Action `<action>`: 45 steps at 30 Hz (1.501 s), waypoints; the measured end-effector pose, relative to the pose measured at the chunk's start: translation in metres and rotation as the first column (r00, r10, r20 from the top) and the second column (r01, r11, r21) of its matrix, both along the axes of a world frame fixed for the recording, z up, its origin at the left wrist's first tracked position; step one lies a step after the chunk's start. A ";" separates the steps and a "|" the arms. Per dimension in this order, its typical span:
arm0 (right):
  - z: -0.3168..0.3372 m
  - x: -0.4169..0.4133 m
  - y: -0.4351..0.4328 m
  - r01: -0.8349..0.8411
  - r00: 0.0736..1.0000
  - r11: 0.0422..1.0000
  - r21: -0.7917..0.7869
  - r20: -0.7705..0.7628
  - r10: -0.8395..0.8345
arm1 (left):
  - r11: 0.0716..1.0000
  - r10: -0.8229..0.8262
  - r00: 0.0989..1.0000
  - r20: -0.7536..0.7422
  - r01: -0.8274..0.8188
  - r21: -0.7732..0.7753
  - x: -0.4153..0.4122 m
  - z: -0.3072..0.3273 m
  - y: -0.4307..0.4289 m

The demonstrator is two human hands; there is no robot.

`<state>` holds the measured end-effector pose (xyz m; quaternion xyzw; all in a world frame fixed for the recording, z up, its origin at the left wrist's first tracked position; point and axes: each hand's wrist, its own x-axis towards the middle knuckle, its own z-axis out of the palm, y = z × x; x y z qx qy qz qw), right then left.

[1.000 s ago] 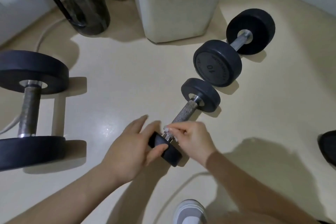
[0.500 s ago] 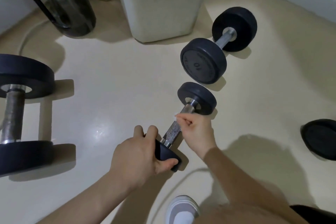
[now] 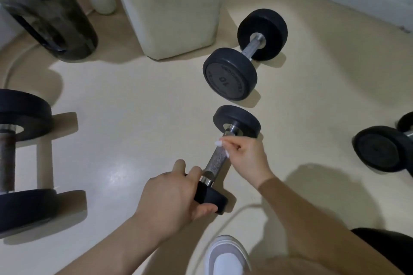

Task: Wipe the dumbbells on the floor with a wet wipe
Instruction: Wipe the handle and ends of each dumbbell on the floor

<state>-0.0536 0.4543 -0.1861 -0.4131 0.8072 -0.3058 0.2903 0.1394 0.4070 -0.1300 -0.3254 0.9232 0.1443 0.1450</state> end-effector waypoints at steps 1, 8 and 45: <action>-0.001 -0.008 -0.005 0.106 0.994 0.994 -0.023 -0.008 -0.106 | 0.999 0.037 0.999 -0.011 -0.037 0.008 0.001 0.000 -0.001; 0.018 0.034 0.021 -0.285 0.958 0.957 0.047 0.041 0.283 | 0.980 0.068 0.996 -0.062 -0.055 0.190 0.016 0.000 -0.016; 0.020 -0.003 0.062 0.036 0.999 0.999 0.012 -0.036 -0.036 | 0.965 -0.028 0.827 -0.561 0.168 0.199 -0.009 -0.041 0.050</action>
